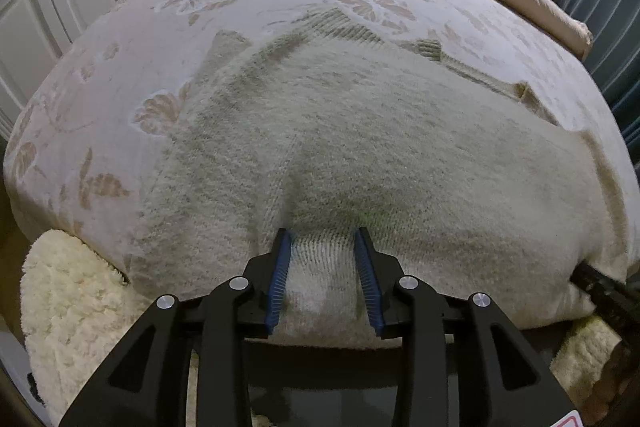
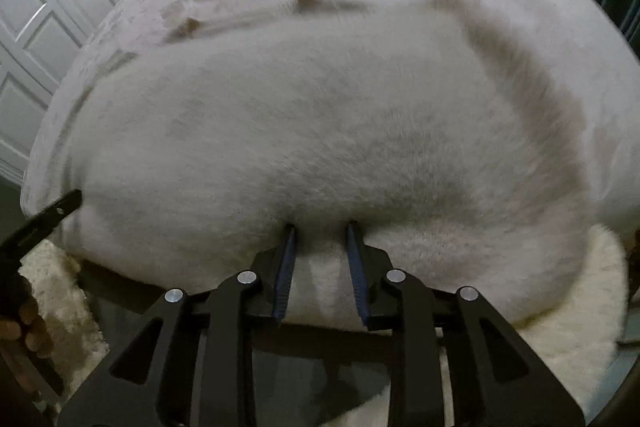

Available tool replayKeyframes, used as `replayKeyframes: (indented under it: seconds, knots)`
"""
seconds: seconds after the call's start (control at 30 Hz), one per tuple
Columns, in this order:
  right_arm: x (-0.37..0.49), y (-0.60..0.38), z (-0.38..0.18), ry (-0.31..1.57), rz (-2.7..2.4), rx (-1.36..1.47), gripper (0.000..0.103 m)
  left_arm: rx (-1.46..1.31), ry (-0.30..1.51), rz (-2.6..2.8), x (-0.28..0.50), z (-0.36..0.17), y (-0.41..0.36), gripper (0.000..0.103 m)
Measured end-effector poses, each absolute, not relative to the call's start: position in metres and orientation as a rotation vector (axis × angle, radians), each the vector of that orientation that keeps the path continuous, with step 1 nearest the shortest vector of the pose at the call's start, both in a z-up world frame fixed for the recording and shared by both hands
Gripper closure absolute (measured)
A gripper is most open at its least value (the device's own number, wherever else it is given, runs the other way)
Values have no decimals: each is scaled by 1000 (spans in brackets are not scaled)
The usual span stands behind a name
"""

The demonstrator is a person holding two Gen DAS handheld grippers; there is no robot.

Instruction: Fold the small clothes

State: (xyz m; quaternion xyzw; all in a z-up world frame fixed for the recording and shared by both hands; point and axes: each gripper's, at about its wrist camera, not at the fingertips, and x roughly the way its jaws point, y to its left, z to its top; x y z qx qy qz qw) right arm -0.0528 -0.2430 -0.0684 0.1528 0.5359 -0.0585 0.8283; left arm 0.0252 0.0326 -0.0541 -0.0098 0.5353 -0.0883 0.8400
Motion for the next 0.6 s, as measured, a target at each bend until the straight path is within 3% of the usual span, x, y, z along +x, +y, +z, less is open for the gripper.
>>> replayKeyframes:
  seconds: [0.1, 0.27, 0.33, 0.37, 0.4, 0.5, 0.6]
  knots:
    - [-48, -233, -52, 1102, -37, 382, 77, -42, 1113, -193, 20, -57, 36, 69]
    - [-39, -224, -94, 1213, -45, 342, 74, -16, 1106, -194, 17, -52, 30, 66]
    - [-38, -218, -83, 1201, -56, 323, 73, -73, 1105, -205, 14, -41, 41, 66]
    - [-35, -213, -73, 1184, -62, 304, 73, -100, 1099, -201, 13, -36, 48, 60]
    - [-33, -208, -64, 1163, -50, 299, 73, -126, 1091, -178, 13, -30, 56, 47]
    - [-17, -193, -50, 1127, 22, 322, 73, -215, 1046, -116, 18, -17, 89, 38]
    - [-1, -173, -51, 1141, 83, 337, 73, -297, 1076, -53, 33, -24, 118, 37]
